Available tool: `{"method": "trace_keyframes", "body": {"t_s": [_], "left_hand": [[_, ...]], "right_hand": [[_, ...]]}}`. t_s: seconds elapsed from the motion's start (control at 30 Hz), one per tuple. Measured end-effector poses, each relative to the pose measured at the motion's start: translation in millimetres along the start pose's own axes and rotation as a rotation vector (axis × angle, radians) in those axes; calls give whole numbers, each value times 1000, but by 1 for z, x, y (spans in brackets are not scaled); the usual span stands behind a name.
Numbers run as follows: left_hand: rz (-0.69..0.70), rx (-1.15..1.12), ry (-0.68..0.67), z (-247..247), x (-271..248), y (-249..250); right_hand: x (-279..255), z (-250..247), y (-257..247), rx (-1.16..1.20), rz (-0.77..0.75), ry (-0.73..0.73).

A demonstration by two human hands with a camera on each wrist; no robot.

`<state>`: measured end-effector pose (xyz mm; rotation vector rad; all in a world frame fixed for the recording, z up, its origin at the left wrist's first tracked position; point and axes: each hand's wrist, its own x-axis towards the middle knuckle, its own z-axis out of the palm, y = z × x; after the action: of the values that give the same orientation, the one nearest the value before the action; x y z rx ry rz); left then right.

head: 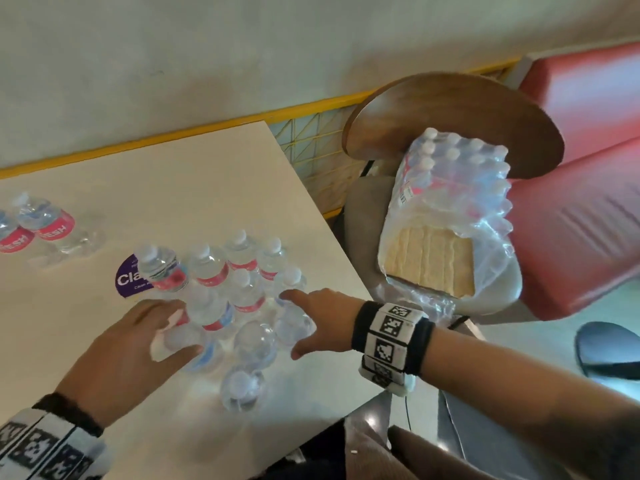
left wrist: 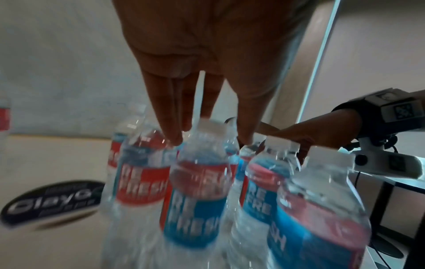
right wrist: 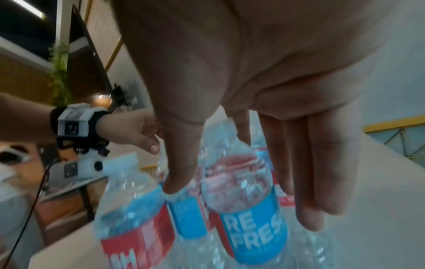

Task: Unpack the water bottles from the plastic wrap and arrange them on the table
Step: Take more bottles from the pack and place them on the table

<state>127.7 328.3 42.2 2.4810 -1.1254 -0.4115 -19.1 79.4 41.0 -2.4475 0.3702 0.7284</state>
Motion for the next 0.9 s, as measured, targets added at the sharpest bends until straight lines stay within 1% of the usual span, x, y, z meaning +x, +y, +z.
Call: {"method": "trace_keyframes", "body": {"t_s": [0.07, 0.17, 0.2, 0.23, 0.3, 0.33, 0.4, 0.47, 0.5, 0.53, 0.6, 0.67, 0.73, 0.8, 0.83, 0.9], "left_hand": [[38, -23, 63, -13, 9, 12], [114, -123, 11, -34, 36, 54], [168, -136, 29, -36, 46, 72], [220, -163, 42, -36, 54, 99], [368, -193, 50, -32, 65, 158], [443, -197, 37, -26, 71, 185], [522, -210, -46, -6, 86, 226], [517, -177, -145, 28, 106, 250], [491, -150, -196, 47, 117, 260], [466, -125, -254, 67, 127, 268], [428, -80, -358, 103, 145, 282], [377, -57, -436, 133, 163, 296], [325, -58, -459, 156, 181, 310], [316, -43, -430, 171, 197, 321], [313, -43, -415, 177, 204, 326], [288, -50, -403, 184, 217, 332]], "right_hand": [[-16, -16, 12, 67, 36, 62], [-36, -43, 47, 165, 131, 186], [-39, -50, 64, 187, 176, 224], [-41, -55, 83, 204, 225, 260], [-43, -61, 123, 262, 344, 333], [-44, -63, 142, 319, 401, 382], [-44, -66, 179, 414, 500, 473], [-45, -70, 210, 444, 571, 526], [-45, -72, 221, 444, 595, 524], [-45, -75, 230, 434, 620, 509], [-45, -87, 241, 354, 664, 432], [-41, -102, 250, 305, 662, 372], [-37, -109, 261, 174, 633, 316], [-37, -106, 269, -31, 586, 293], [-38, -103, 276, -109, 574, 325], [-44, -105, 284, -132, 634, 405]]}}
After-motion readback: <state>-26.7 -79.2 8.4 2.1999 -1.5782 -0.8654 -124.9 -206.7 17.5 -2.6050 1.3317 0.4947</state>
